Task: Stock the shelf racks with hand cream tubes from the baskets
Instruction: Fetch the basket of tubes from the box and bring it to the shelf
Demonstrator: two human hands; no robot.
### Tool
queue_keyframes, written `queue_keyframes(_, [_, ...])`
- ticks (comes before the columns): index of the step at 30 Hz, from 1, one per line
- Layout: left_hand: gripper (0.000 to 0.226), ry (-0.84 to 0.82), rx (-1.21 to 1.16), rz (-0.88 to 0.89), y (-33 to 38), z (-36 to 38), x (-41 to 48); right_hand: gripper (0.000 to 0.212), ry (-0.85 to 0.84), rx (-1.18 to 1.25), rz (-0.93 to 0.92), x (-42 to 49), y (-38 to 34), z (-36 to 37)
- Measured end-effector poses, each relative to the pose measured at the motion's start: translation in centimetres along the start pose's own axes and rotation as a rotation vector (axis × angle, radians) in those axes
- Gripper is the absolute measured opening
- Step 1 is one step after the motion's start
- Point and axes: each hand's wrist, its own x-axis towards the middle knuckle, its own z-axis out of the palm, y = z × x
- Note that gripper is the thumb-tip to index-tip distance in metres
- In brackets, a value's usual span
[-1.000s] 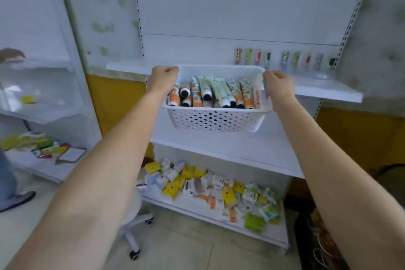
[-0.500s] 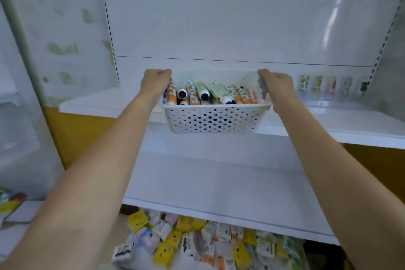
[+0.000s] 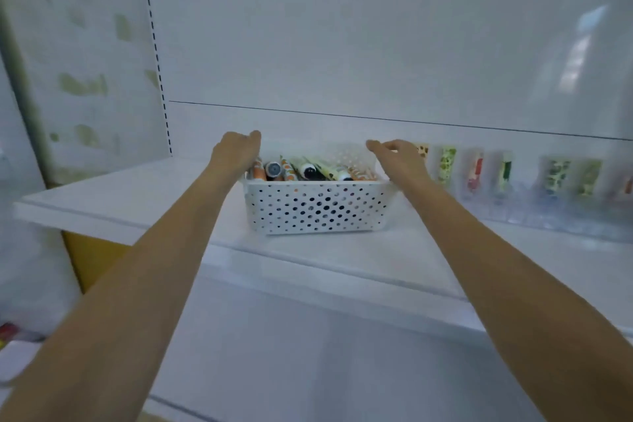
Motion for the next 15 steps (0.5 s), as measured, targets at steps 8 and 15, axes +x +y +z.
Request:
queue_keyframes(8, [0.079, -0.047, 0.432, 0.053, -1.5, 1.9, 3.3, 0.049, 0.344, -0.305, -0.214, 5.9, 1.4, 2.2])
queue_keyframes(15, [0.055, 0.191, 0.430, 0.243, -2.4, 2.5, 3.9, 0.061, 0.333, -0.243, 0.104, 5.0, 1.4, 3.1])
